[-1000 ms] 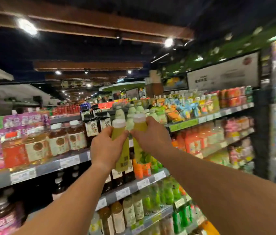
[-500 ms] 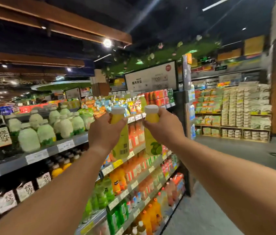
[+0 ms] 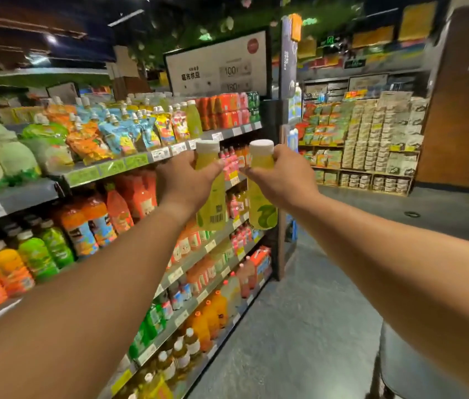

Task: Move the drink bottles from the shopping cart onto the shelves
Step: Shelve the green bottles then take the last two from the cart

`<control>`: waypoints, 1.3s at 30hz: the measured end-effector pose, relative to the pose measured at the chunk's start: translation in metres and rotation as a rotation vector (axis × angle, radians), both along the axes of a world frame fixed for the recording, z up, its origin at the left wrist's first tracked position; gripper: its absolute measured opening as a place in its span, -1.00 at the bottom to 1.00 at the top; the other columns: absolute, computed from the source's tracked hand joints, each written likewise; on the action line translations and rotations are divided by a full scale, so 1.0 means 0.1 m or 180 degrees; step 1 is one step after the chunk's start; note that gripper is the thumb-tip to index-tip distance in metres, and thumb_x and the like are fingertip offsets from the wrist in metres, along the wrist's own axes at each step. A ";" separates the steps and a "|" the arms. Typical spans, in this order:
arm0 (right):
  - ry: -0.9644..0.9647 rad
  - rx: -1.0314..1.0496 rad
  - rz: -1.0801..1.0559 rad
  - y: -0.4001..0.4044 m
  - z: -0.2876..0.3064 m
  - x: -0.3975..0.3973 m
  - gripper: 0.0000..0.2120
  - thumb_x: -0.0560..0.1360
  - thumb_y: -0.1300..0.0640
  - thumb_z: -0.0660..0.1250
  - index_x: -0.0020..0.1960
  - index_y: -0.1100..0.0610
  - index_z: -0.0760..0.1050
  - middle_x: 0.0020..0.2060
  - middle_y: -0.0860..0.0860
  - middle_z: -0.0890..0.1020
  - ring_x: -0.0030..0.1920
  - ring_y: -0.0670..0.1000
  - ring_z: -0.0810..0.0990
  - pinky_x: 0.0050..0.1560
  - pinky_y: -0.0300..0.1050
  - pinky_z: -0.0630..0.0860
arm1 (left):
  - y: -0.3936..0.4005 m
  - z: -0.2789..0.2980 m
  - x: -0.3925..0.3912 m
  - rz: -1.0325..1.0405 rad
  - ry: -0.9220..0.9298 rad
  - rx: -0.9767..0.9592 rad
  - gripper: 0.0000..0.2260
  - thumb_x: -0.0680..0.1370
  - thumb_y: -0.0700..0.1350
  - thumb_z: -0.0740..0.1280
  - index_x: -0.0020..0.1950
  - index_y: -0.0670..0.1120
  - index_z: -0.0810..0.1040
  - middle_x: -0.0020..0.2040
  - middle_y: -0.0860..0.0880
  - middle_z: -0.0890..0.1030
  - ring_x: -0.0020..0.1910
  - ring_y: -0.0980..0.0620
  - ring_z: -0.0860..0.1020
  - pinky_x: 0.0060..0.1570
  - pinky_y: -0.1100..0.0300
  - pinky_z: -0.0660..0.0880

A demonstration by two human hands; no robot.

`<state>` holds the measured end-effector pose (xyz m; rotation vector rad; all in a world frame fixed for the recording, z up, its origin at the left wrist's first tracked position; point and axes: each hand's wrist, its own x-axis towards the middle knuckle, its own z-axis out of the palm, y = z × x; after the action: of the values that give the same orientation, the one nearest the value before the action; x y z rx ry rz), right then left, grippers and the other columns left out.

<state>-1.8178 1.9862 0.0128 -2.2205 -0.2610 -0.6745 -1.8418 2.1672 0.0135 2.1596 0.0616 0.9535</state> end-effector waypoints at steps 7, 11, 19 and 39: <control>0.0098 0.0072 -0.0121 -0.13 -0.15 1.02 -0.58 0.35 -0.21 0.37 0.13 -0.03 0.49 -0.11 -0.08 0.61 -0.09 0.04 0.58 -0.08 0.02 0.57 | -0.08 -0.12 1.14 -0.0142 -0.0036 -0.0034 -0.47 0.28 0.39 0.32 -0.25 -0.10 0.57 -0.33 0.01 0.60 -0.27 -0.08 0.58 -0.21 -0.02 0.51; 0.0034 0.0150 -0.0249 -0.17 -0.16 1.64 -0.57 0.34 -0.24 0.37 0.11 -0.04 0.48 -0.12 -0.09 0.58 -0.10 0.02 0.55 -0.15 -0.06 0.49 | -0.11 -0.11 1.80 -0.0212 0.0008 0.0050 -0.58 0.36 0.29 0.39 -0.32 -0.07 0.52 -0.37 0.03 0.56 -0.33 -0.04 0.54 -0.31 0.01 0.46; 0.0019 0.0147 -0.0180 -0.29 -0.17 3.03 -0.58 0.36 -0.25 0.38 0.10 -0.04 0.47 -0.13 -0.10 0.57 -0.11 0.01 0.54 -0.15 -0.05 0.49 | -0.23 -0.08 3.12 -0.0085 0.0095 0.0188 -0.61 0.41 0.30 0.38 -0.15 -0.03 0.63 -0.24 0.06 0.65 -0.20 -0.01 0.59 -0.18 0.08 0.51; -0.0247 0.0316 0.1017 0.72 0.52 6.71 -0.61 0.30 -0.21 0.38 0.02 -0.01 0.54 -0.14 -0.07 0.63 -0.11 0.04 0.58 -0.13 -0.05 0.53 | 0.35 0.55 6.18 0.1311 -0.0428 -0.0025 -0.70 0.43 0.29 0.39 -0.26 0.08 0.52 -0.19 0.06 0.64 -0.16 -0.04 0.57 -0.24 0.14 0.38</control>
<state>-1.1464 2.0580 0.0652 -2.0010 -0.5944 -0.5842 -1.2240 2.2017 0.0686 2.1097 0.4578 1.3239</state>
